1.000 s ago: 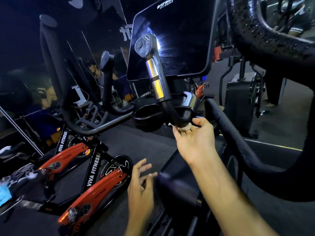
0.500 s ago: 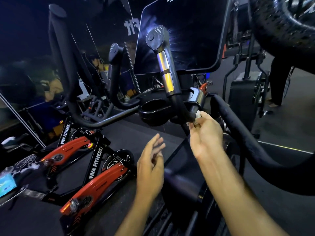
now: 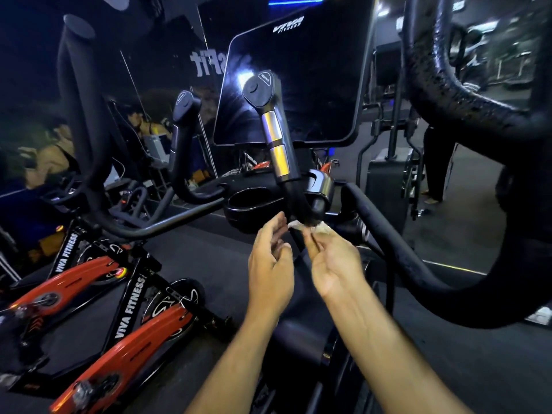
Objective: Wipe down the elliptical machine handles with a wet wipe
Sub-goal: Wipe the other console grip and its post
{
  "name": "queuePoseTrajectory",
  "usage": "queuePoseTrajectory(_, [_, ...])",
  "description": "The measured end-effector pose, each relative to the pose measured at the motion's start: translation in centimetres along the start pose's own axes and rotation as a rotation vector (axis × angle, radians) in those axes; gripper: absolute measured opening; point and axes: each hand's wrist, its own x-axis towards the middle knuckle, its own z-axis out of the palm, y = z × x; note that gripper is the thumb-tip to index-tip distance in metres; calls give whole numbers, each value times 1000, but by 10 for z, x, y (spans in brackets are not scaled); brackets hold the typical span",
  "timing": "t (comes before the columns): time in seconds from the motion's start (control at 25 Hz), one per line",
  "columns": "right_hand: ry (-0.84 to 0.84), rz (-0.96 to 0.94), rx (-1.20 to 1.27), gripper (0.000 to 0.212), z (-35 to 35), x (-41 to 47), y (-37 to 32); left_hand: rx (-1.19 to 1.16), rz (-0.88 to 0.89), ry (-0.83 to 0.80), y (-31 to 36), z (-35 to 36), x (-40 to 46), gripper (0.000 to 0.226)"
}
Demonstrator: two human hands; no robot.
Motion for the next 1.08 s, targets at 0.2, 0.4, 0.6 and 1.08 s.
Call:
queuePoseTrajectory(0.2, [67,86,124,19,12,-10,18,-51,-2,-12,3,-2,-3,51])
queuePoseTrajectory(0.4, [61,-164,-170,8,28,-25,15,-116,25,80,17,-12,2,37])
queuePoseTrajectory(0.6, [8,-790,-916,20,48,-19,-19,-169,81,207,30,-12,27,15])
queuePoseTrajectory(1.08, [-144,-1156,-1177,28,36,2,-27,-262,-17,214,13,1,23,41])
